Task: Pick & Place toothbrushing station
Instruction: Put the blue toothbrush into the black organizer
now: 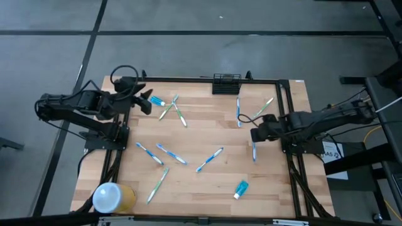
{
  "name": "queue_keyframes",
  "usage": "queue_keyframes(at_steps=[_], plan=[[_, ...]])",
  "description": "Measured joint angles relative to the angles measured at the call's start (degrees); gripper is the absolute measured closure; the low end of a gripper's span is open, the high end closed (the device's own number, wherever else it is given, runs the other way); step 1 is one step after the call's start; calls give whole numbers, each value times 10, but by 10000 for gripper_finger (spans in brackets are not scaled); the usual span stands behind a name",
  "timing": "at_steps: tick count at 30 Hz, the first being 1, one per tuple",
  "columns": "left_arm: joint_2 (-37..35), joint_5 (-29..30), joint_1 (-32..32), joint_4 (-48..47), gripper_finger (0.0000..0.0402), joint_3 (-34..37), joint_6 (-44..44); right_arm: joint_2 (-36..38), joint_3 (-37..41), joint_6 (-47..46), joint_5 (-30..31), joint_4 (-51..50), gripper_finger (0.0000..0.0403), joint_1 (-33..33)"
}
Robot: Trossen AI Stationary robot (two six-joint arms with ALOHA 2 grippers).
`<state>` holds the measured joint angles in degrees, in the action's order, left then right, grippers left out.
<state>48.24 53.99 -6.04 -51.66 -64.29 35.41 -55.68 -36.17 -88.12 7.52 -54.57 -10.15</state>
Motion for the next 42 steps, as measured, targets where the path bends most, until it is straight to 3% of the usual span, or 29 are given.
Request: queue_keyframes(at_steps=[12, 28, 36, 42], plan=[[-6, -41, 0, 114, 219, 2, -96, -86, 42, 100, 1, 77, 264, 70], [-5, -61, 0, 200, 219, 2, -142, -188, 49, 204, 25, 194, 217, 183], [-5, -61, 0, 202, 219, 2, -142, -222, 49, 223, 28, 215, 257, 188], [-8, -61, 0, 202, 219, 2, -142, -224, 49, 224, 39, 219, 324, 184]])
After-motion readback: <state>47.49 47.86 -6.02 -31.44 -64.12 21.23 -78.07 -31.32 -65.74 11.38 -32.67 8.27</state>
